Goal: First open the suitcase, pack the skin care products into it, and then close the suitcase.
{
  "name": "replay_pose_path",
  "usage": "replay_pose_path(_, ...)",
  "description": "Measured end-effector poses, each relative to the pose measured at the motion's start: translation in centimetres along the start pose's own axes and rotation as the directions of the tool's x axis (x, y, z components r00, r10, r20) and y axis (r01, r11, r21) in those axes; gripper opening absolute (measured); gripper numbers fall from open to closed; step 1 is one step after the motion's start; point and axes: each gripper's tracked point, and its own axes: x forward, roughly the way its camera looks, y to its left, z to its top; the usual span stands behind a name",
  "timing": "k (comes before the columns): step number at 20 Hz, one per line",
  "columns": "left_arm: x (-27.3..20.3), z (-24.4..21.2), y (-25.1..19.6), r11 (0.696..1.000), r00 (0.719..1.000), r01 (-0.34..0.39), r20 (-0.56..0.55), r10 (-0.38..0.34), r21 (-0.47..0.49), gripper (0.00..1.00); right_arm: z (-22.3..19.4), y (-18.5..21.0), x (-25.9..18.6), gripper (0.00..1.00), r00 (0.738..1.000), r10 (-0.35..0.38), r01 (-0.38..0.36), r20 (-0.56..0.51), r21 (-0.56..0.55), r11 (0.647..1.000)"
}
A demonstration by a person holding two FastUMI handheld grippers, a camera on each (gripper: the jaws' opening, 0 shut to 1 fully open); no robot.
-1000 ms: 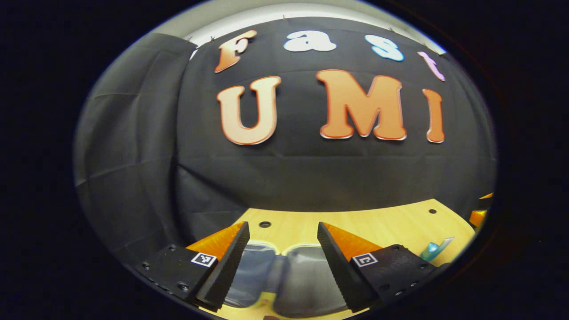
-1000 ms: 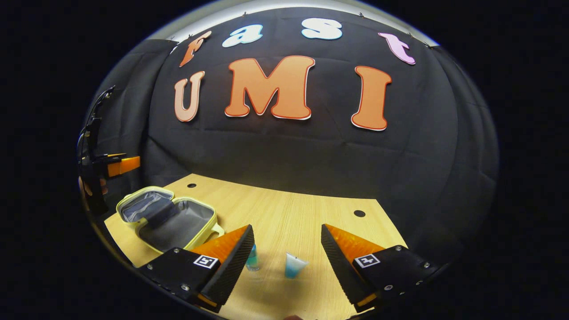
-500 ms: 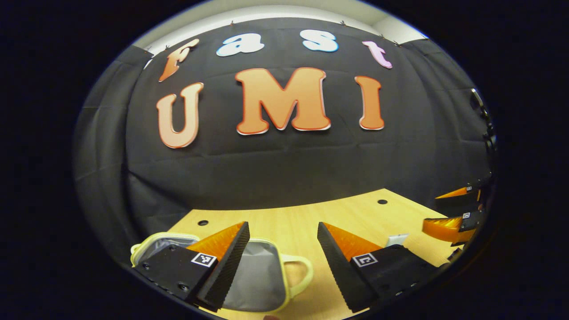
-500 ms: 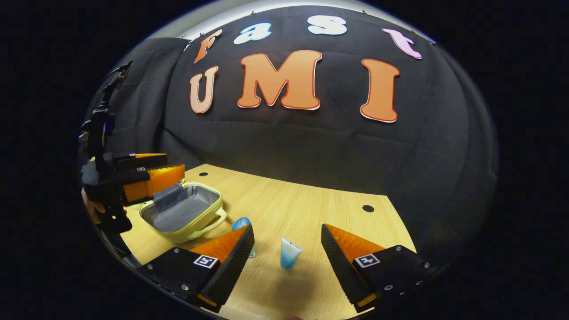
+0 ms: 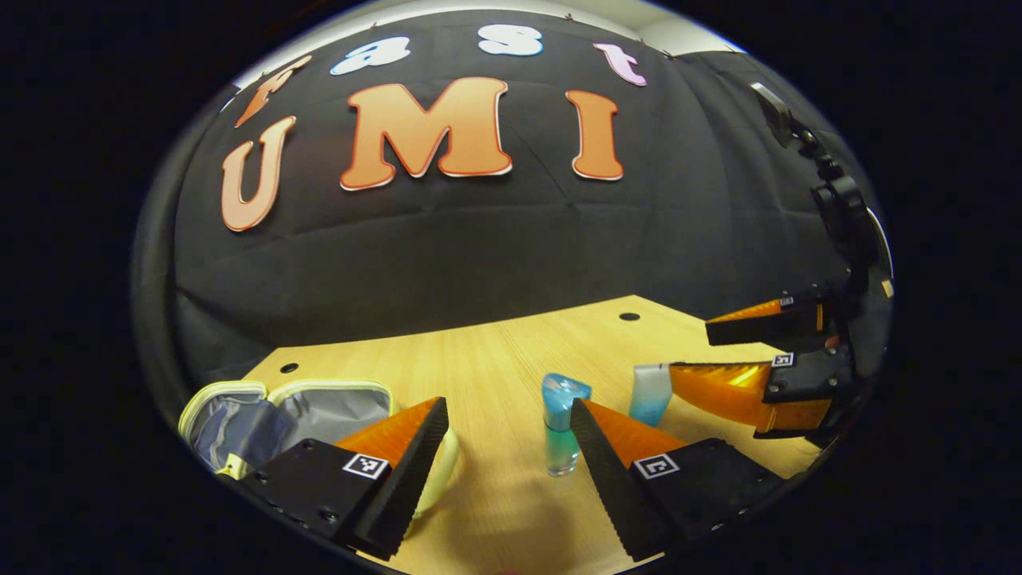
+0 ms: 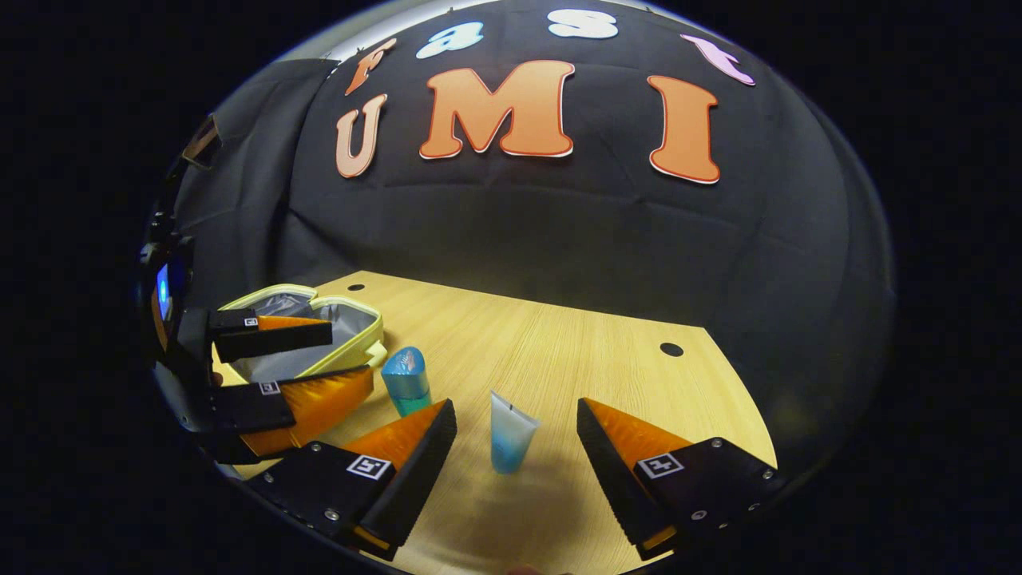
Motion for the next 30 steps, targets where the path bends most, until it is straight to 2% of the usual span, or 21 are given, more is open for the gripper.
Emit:
replay_pose_path(8,5.1,-6.4,-3.0,0.997,0.989,0.07,-0.13,-0.075,-0.042,0.95,-3.7,-0.5,2.8,0.96,0.998,0.021,-0.021,-0.051,0.009,1.0)
replay_pose_path(10,6.3,-7.9,-3.3,0.997,0.981,0.074,-0.176,-0.079,-0.038,0.87,-4.4,-0.4,3.4,0.96,0.997,0.037,-0.037,-0.066,0.011,0.999)
replay_pose_path(11,6.8,-8.2,-3.5,0.997,0.98,0.073,-0.183,-0.077,-0.031,0.75,-4.7,-0.3,3.7,0.96,0.996,0.047,-0.046,-0.074,0.015,0.999)
replay_pose_path(15,7.0,-8.2,-3.7,0.998,0.981,0.062,-0.185,-0.066,-0.028,0.42,-7.3,0.7,4.4,0.96,0.987,0.079,-0.073,-0.137,0.048,0.996)
replay_pose_path(17,6.7,-7.8,-3.5,0.998,0.982,0.059,-0.18,-0.063,-0.027,0.39,-8.2,1.5,4.7,0.94,0.983,0.087,-0.077,-0.164,0.068,0.995)
replay_pose_path(19,6.3,-6.6,-3.0,0.998,0.985,0.056,-0.165,-0.06,-0.03,0.38,-8.2,1.8,5.4,0.88,0.982,0.079,-0.068,-0.17,0.067,0.995)
replay_pose_path(21,5.9,-5.1,-2.5,0.997,0.987,0.052,-0.152,-0.058,-0.048,0.39,-8.9,2.3,6.0,0.7,0.977,0.089,-0.074,-0.195,0.083,0.994)
replay_pose_path(23,5.5,-3.6,-1.6,0.996,0.989,0.045,-0.137,-0.055,-0.077,0.39,-9.2,1.9,6.4,0.63,0.975,0.076,-0.054,-0.211,0.107,0.993)
replay_pose_path(24,5.3,-3.0,-1.2,0.995,0.989,0.046,-0.136,-0.057,-0.084,0.39,-9.0,1.8,6.3,0.53,0.975,0.07,-0.044,-0.21,0.126,0.991)
replay_pose_path(25,5.0,-2.3,-0.5,0.996,0.99,0.044,-0.128,-0.055,-0.082,0.4,-9.0,2.1,6.6,0.48,0.971,0.082,-0.049,-0.225,0.147,0.988)
replay_pose_path(27,4.4,-1.1,0.9,0.997,0.992,0.029,-0.124,-0.038,-0.071,0.38,-8.6,2.7,6.3,0.47,0.966,0.095,-0.054,-0.239,0.17,0.984)
replay_pose_path(30,3.1,0.9,3.1,0.997,0.993,-0.005,-0.114,-0.005,-0.082,0.39,-6.7,3.4,5.3,0.46,0.97,0.097,-0.064,-0.224,0.147,0.987)
